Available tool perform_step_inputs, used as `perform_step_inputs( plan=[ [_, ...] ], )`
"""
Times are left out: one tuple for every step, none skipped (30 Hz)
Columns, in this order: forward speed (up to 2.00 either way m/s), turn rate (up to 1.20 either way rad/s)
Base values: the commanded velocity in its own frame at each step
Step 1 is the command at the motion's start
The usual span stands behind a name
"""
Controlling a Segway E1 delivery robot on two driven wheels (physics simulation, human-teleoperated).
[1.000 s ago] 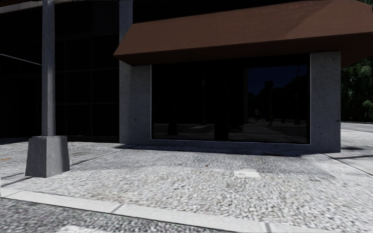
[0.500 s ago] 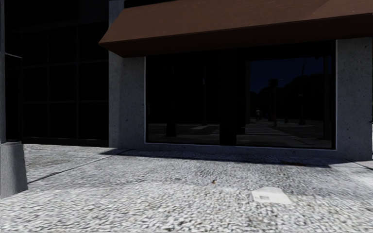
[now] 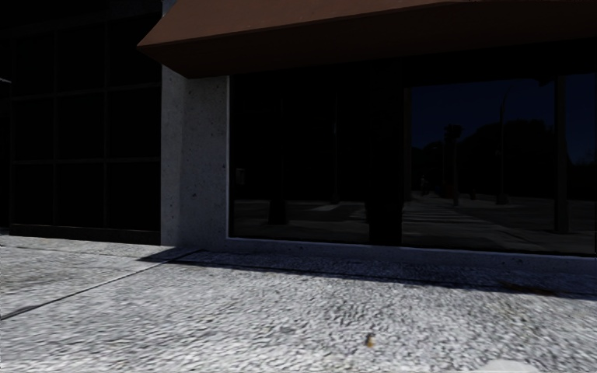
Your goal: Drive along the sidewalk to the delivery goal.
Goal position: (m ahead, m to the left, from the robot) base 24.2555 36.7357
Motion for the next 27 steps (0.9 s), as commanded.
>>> perform_step_inputs(
  plan=[
    [1.35, 0.39],
    [1.35, 0.40],
    [1.35, 0.41],
    [1.35, 0.45],
    [1.35, 0.51],
    [1.35, 0.51],
    [1.35, 0.57],
    [1.35, 0.60],
    [1.35, 0.60],
    [1.35, 0.61],
    [1.35, 0.61],
    [1.35, 0.61],
    [1.35, 0.61],
    [1.35, 0.61],
    [1.35, 0.62],
    [1.35, 0.66],
    [1.35, 0.67],
    [1.35, 0.67],
    [1.35, 0.67],
    [1.35, 0.67],
    [1.35, 0.67],
    [1.35, 0.67],
    [1.35, 0.70],
    [1.35, 0.73],
    [1.35, 0.76],
    [1.35, 0.76],
    [1.35, 0.77]
  ],
)
